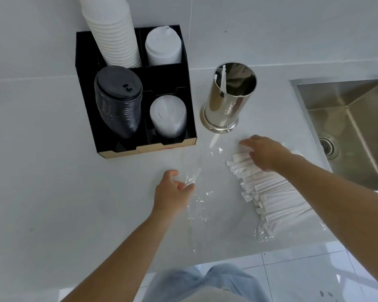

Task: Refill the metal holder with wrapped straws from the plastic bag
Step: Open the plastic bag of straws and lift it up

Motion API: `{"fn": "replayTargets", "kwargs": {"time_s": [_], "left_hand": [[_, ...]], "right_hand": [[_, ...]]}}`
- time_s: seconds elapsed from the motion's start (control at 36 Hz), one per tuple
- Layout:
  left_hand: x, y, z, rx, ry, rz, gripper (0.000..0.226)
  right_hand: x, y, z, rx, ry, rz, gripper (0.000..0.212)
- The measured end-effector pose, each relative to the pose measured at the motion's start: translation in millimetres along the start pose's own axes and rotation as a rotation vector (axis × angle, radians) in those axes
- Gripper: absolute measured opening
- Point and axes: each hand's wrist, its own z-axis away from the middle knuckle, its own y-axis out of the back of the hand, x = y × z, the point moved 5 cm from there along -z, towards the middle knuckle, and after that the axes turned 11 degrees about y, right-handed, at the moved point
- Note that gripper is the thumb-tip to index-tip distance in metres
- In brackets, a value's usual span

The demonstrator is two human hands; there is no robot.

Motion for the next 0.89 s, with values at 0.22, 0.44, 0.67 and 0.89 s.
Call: {"fn": "replayTargets", "kwargs": {"time_s": [0.22,0.44,0.67,0.89], "left_hand": [[8,-4,-17,-0.002,0.088,0.037,0.028],[13,-6,-19,0.051,0.069,0.047,0.019],[24,-8,2,0.113,0.076,0.168,0.018],[34,-10,7,0.000,0.085,0.371,0.011]], "right_hand": [[11,11,-15,-0.040,-0.042,-0.017,0.044],[26,14,-25,-0.179,0.004,-0.007,0.030],[33,28,-11,-0.255,0.153,-0.034,0.009],[44,33,4,-0.180,0.242,-0.091,0.015]]}}
